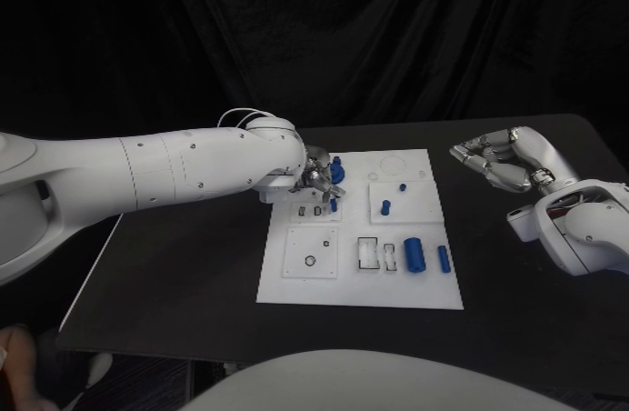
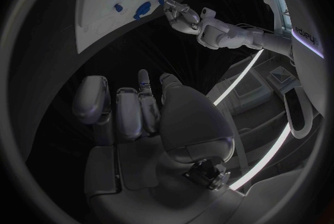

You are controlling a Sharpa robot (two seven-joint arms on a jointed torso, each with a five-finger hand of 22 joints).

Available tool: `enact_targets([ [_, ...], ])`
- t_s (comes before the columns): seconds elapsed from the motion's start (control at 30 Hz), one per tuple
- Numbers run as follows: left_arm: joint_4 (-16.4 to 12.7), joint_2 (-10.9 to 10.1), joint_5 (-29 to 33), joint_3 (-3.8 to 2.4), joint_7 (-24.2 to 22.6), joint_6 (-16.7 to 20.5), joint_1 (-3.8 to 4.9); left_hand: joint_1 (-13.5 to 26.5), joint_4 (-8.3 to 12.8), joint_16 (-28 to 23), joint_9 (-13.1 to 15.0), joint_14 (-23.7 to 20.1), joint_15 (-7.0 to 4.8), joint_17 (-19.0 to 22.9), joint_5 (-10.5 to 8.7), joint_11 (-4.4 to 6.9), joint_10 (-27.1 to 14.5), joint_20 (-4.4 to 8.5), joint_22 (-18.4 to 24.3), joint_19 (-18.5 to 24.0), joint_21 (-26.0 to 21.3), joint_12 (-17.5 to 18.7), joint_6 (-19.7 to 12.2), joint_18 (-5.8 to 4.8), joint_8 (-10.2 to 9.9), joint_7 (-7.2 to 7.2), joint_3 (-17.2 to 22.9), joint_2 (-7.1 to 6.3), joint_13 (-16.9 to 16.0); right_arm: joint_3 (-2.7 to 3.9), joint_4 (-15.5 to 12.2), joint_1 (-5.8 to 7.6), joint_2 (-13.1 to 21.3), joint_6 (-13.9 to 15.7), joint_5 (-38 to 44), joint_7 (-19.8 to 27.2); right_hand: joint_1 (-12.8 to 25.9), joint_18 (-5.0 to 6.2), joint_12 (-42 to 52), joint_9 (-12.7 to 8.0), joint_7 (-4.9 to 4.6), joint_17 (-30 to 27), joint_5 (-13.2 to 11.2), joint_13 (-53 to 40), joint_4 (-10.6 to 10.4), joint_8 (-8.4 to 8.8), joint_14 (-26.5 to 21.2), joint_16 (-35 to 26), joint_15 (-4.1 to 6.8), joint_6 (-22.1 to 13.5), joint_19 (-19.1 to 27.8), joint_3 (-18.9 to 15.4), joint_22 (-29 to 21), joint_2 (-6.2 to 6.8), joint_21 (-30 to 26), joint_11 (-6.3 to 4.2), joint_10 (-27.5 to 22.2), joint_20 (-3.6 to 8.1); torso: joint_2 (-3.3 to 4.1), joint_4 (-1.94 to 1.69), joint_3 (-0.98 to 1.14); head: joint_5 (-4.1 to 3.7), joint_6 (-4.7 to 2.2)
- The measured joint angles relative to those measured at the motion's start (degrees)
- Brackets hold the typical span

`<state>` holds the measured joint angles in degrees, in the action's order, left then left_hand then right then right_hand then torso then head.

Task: Assemble the parts on the task board

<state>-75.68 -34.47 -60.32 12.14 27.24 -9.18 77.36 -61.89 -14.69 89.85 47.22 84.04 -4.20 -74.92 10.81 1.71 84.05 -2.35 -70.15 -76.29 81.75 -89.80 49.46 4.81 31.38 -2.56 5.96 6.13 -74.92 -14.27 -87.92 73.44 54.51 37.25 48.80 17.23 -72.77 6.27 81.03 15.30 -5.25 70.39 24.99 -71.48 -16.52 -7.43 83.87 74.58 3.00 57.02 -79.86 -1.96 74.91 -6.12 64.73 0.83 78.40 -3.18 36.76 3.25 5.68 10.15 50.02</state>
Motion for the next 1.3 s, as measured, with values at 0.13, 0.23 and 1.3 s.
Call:
enact_targets([
  [0.13,0.13,0.0,-0.01,0.0,-0.54,0.53,-0.36,0.0,0.0,0.0,-0.04,0.0,0.0,0.0,0.0,-0.11,-0.11,0.0,0.19,0.0,-0.21,0.0,0.0,0.0,-0.77,0.0,0.0,0.0,0.0,-0.01,0.17,0.0,-0.16,-0.1,0.03,-0.09,0.0,0.0,0.0,0.0,0.0,0.0,0.0,0.06,0.0,0.0,0.0,0.0,0.0,0.0,0.0,0.0,0.0,0.0,0.0,0.0,0.0,0.0,-0.03,0.05,-0.01,0.07,0.0],
  [0.23,0.25,0.05,-0.02,0.0,-0.77,0.85,-0.69,0.0,0.0,0.0,-0.04,0.0,0.0,0.0,0.0,-0.2,-0.21,0.0,0.18,0.0,-0.21,0.0,0.2,0.0,-0.77,-0.2,0.0,0.0,0.0,-0.01,0.25,0.0,-0.27,-0.16,0.05,-0.11,0.0,0.0,0.0,0.0,0.0,0.0,0.0,0.12,0.0,0.0,0.0,0.0,0.0,0.0,0.0,0.0,0.0,0.0,0.0,0.0,0.0,0.0,-0.03,0.08,0.0,0.08,0.0],
  [1.3,0.49,0.05,-0.05,0.0,-0.99,2.1,-1.81,-0.53,1.59,0.0,1.13,0.0,0.0,0.01,0.47,-0.21,-0.21,-0.01,-0.1,-0.01,-0.21,0.0,1.94,0.01,-2.05,0.1,0.16,-0.53,0.01,-0.01,0.47,0.0,-0.41,-0.55,0.1,-0.15,0.02,0.0,0.03,-0.05,0.0,0.01,0.27,0.09,-0.16,0.0,0.0,0.0,0.0,0.0,0.0,-0.16,0.03,0.02,0.0,0.0,0.0,0.0,0.03,0.16,-0.08,0.4,-0.02],
])
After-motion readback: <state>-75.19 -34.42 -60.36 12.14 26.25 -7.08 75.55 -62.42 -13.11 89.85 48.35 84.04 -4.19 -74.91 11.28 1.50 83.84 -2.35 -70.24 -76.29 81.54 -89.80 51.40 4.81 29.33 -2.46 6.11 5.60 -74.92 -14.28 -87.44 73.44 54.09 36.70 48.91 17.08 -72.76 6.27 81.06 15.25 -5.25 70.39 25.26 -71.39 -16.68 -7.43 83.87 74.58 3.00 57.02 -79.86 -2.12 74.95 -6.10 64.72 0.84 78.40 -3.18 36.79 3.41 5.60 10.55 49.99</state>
